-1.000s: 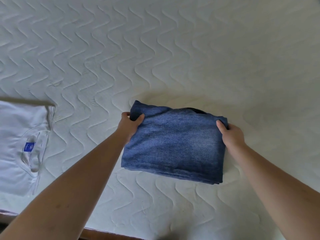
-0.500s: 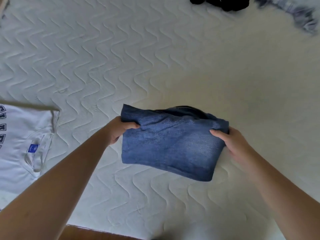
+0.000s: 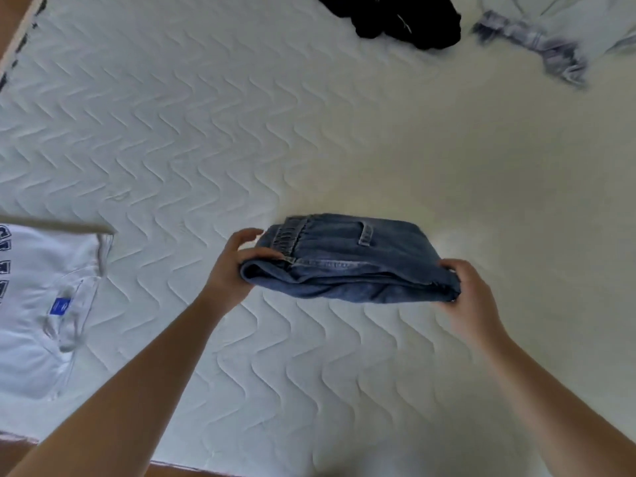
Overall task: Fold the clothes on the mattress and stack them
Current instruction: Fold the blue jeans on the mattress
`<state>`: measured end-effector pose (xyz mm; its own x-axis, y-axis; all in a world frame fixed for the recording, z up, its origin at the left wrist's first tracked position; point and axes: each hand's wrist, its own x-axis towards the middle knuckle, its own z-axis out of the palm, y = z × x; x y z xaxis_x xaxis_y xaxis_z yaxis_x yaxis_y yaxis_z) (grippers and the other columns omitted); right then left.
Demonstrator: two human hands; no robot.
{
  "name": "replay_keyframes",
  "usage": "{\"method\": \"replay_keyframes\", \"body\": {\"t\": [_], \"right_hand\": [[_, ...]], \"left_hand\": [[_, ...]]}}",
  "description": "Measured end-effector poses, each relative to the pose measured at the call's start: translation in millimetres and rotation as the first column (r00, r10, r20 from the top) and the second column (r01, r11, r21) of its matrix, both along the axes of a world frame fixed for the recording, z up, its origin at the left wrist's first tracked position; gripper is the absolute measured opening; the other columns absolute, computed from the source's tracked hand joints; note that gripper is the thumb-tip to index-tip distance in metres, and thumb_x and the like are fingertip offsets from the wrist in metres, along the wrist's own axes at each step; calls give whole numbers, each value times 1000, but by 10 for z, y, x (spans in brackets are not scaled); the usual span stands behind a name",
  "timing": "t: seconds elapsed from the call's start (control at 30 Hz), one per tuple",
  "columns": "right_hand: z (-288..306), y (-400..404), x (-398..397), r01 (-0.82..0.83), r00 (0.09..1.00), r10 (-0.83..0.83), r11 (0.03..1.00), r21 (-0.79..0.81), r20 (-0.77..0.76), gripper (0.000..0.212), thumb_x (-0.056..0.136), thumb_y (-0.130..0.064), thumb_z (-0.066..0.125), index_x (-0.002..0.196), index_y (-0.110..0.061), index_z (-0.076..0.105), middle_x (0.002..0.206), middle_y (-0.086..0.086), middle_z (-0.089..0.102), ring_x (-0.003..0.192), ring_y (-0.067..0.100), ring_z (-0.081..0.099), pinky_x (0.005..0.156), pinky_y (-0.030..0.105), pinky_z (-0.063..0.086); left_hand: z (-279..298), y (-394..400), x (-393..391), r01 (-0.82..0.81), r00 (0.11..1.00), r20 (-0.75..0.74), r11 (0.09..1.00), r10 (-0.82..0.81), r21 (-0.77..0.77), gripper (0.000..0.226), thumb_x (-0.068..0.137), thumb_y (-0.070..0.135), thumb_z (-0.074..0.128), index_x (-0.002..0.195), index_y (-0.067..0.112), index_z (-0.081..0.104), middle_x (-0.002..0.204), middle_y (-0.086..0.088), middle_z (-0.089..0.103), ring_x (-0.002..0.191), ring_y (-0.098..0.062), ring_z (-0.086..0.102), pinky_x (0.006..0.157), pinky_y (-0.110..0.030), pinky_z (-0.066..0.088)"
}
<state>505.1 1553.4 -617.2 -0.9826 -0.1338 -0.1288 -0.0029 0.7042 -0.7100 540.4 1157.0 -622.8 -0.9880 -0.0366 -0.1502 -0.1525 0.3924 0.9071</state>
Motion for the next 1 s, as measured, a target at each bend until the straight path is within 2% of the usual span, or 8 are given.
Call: {"method": "replay_keyframes", "body": {"t": [0.17,0.33,0.47,0.53,0.6,0.73,0.87,1.0], "right_hand": [[-685,139,704,-117,991,103,978,171,89,45,63,13,77,100,-8,63,113,5,58,101,24,59,87,14,36],[-843,254,966,-141,940,100,985,104,327,44,81,13,60,115,-16,59,140,2,39,120,13,49,101,18,32],[-817,248,746,60,914,-49,998,-15,402,35,93,1,50,99,-32,61,129,-4,49,118,11,49,95,18,33],[-839,190,587,214,855,-148,974,-78,497,21,97,-17,53,109,-34,58,125,-7,55,115,13,54,93,25,38],[-903,115,432,379,770,-190,904,-198,609,35,95,-30,61,127,-27,49,125,-7,59,114,13,58,95,32,44],[-1076,30,138,454,693,-230,875,-166,683,51,83,-42,74,125,-20,55,115,-3,68,104,20,66,93,42,53],[-1164,31,-17,515,600,-180,832,-205,779,54,69,-39,86,116,-22,65,108,0,74,94,20,72,79,36,56],[-1207,-5,41,512,665,-226,832,-214,711,54,74,-39,83,121,-29,60,113,-5,70,99,18,69,85,39,55]], "left_hand": [[-688,239,791,-47,988,142,995,59,-85,58,82,3,71,106,55,65,143,-18,39,127,-25,50,107,-42,43],[-989,329,1166,-102,963,216,961,160,-257,61,85,-15,53,111,39,65,126,0,56,113,-27,59,92,-30,46],[-904,346,964,-480,762,457,874,458,-77,40,95,7,41,96,44,56,99,-1,67,98,-32,63,81,-39,49],[-889,329,785,-683,612,591,728,525,60,18,99,26,41,110,37,49,104,-11,67,98,-34,63,87,-46,51],[-935,265,594,-717,551,691,690,468,104,38,95,50,51,126,30,43,114,-11,66,102,-30,66,90,-49,54],[-974,185,371,-619,568,799,743,197,257,88,69,56,81,136,10,46,122,-15,67,107,-36,66,96,-58,50],[-994,179,294,-536,598,796,784,92,312,86,58,43,92,130,15,55,117,-11,70,106,-35,68,95,-57,50],[-1047,326,330,-468,697,711,810,93,353,75,63,24,92,128,19,55,116,-11,71,106,-33,68,90,-55,53]]}}
